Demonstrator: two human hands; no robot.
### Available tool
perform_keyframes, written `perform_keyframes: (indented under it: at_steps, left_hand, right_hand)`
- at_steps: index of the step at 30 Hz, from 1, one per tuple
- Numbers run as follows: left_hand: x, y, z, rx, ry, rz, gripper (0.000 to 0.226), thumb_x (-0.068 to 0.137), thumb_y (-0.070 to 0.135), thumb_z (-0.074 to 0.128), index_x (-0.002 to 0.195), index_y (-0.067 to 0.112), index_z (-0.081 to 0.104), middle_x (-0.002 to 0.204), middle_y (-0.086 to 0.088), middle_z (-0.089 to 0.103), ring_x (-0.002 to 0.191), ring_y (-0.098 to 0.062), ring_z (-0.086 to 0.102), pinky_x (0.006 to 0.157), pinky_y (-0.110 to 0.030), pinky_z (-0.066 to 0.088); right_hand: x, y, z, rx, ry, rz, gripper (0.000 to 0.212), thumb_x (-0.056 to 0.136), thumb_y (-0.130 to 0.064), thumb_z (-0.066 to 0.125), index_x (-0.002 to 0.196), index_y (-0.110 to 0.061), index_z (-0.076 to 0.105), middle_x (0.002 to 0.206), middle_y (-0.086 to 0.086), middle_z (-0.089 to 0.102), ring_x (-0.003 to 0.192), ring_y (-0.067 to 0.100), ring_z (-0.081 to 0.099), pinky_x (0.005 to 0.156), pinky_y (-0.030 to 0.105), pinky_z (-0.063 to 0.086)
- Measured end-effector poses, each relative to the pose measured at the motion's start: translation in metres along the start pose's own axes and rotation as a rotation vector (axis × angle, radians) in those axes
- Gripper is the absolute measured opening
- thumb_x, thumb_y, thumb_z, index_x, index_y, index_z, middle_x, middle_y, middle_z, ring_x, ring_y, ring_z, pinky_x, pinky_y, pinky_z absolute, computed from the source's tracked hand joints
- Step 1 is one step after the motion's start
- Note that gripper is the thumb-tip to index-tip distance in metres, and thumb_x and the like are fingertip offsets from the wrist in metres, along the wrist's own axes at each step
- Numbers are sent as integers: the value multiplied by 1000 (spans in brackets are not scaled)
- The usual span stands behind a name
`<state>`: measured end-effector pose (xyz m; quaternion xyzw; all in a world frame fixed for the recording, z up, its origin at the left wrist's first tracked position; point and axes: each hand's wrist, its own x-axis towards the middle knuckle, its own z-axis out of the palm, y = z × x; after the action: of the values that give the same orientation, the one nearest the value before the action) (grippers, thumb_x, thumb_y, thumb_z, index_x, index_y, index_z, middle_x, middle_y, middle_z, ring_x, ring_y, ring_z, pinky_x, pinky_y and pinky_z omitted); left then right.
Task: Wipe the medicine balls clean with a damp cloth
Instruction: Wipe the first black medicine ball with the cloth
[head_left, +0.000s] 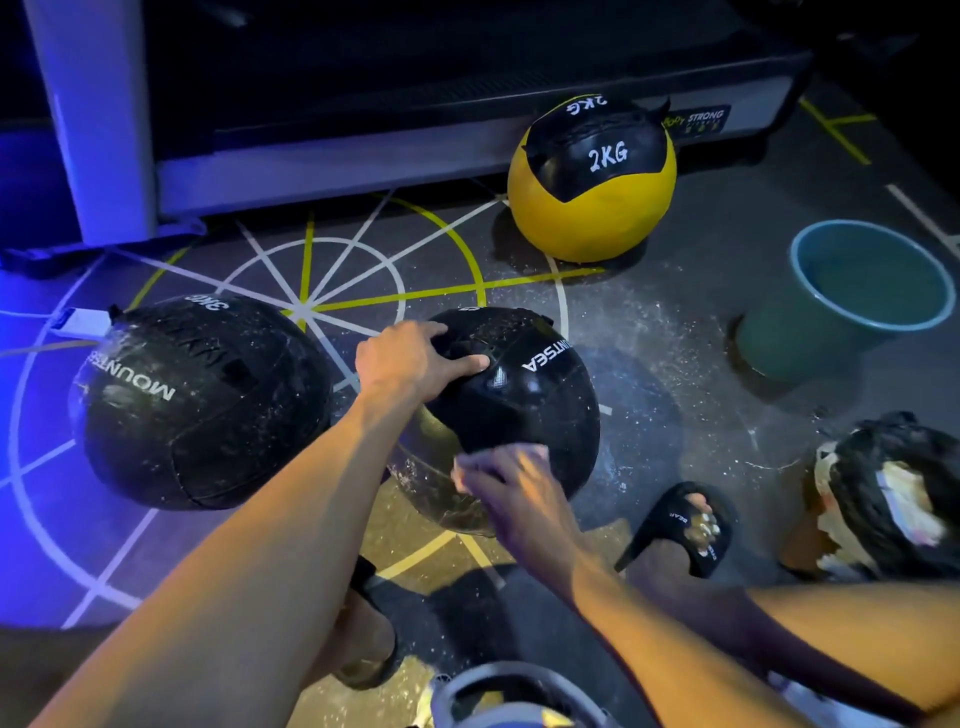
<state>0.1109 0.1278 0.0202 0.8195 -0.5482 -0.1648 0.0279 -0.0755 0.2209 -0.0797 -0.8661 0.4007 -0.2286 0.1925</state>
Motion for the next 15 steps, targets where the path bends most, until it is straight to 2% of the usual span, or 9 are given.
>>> perform_keyframes:
  at_steps: [2,4,6,7,9,10,12,14,15]
  left_hand:
    - [2,-2,1,-27,-6,-5,92,68,93,60,142,40,57,138,0,65,126,-28,60,100,-44,50]
    - [4,-1,2,-40,-6,-3,91,69,92,59,143,39,57,138,0,64,126,-29,60,99,-44,51]
    - [6,1,2,-38,-10,1,90,71,91,58,144,38,57,139,-2,63,126,-30,60,95,-44,51]
    - [6,1,1,-40,-12,0,90,71,91,58,144,38,57,139,-2,63,126,-30,60,95,-43,51]
    - [7,1,1,-50,-16,-9,90,71,91,58,143,38,57,139,-2,63,127,-30,59,95,-44,51]
    - [6,1,1,-46,-18,-13,90,70,91,58,143,38,58,139,-3,63,127,-30,59,94,-44,51]
    - [6,3,2,-36,-19,-11,90,70,92,58,142,38,58,138,-3,63,126,-29,60,93,-43,51]
    - [5,1,3,-48,-18,-16,89,71,91,58,142,39,58,138,-2,63,126,-29,60,95,-44,51]
    - [5,-2,4,-60,-18,-20,88,71,91,59,142,39,58,138,-2,63,126,-29,60,97,-44,51]
  right_hand:
    - [-32,16,9,-104,-75,-153,33,94,-15,57,122,-29,68,122,-12,62,111,12,58,94,33,45]
    - [-49,29,10,15,-64,-46,34,91,-12,55,117,-29,70,121,-15,63,111,12,61,92,34,49]
    - [-50,31,-4,130,82,143,31,95,-8,60,108,-34,69,112,-18,62,105,8,63,87,33,49]
    - [-47,29,-14,123,157,193,24,99,-12,61,104,-35,69,104,-17,60,98,8,63,83,31,48]
    - [-26,16,-30,79,309,202,12,102,-21,62,105,-26,73,99,-13,57,87,7,61,77,22,48]
    - [-10,6,-35,70,341,217,13,102,-23,62,106,-20,75,99,-10,58,85,6,60,75,17,46]
    - [21,-13,-28,106,273,185,24,104,-30,54,103,-16,74,100,-3,62,85,10,60,72,12,42]
    - [30,-21,-6,101,50,112,46,102,-37,32,108,-13,71,110,6,64,101,20,59,80,25,41]
    - [22,-19,6,79,-25,61,52,100,-38,27,114,-14,70,115,8,63,109,23,55,88,32,40]
